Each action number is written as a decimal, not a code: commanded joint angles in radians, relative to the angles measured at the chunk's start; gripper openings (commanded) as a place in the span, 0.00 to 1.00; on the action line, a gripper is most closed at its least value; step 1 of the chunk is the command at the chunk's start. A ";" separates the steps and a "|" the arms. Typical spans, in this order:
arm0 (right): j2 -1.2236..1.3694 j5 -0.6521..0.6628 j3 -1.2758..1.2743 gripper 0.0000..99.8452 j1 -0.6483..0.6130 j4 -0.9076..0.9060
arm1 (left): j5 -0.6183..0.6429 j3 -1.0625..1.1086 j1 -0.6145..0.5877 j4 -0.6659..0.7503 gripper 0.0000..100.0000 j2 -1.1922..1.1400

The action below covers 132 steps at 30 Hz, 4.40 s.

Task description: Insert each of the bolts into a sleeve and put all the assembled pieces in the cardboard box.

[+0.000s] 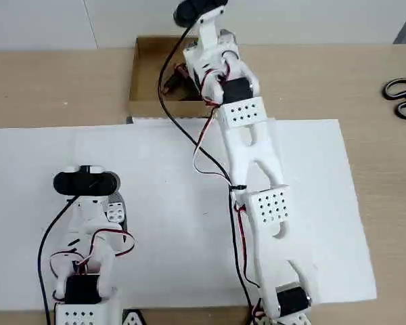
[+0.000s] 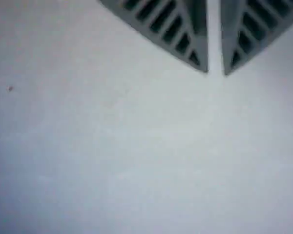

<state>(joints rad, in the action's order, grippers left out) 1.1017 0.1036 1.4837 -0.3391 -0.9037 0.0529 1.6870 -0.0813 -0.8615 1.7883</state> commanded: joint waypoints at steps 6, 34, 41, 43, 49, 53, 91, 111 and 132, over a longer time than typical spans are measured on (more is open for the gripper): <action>-0.038 0.012 0.201 0.00 0.059 -0.203 | -0.006 -0.007 -0.005 -0.005 0.01 0.005; -0.549 -0.087 0.095 0.00 0.308 -0.800 | -0.006 -0.007 -0.005 -0.005 0.01 0.005; -0.875 -0.091 -0.358 0.00 0.323 -0.792 | -0.006 -0.007 -0.005 -0.005 0.01 0.005; -0.972 -0.094 -0.511 0.00 0.321 -0.791 | -0.006 -0.007 -0.005 -0.005 0.01 0.005; -1.194 -0.118 -0.930 0.00 0.326 -0.768 | -0.006 -0.007 -0.005 -0.005 0.01 0.005; -1.339 -0.167 -1.174 0.00 0.325 -0.705 | -0.006 -0.007 -0.005 -0.005 0.01 0.005; -2.806 -0.089 -3.139 0.00 0.320 0.232 | -0.006 -0.007 -0.005 -0.005 0.01 0.005; -2.910 -0.098 -3.168 0.00 0.325 -0.005 | -0.006 -0.007 -0.005 -0.005 0.01 0.005; -2.910 -0.097 -3.168 0.00 0.320 -0.007 | -0.006 -0.007 -0.005 -0.005 0.01 0.005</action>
<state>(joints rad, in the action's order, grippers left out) -1.7891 0.0038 -1.6694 -0.0230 -0.9053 0.0529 1.6870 -0.0813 -0.8615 1.7883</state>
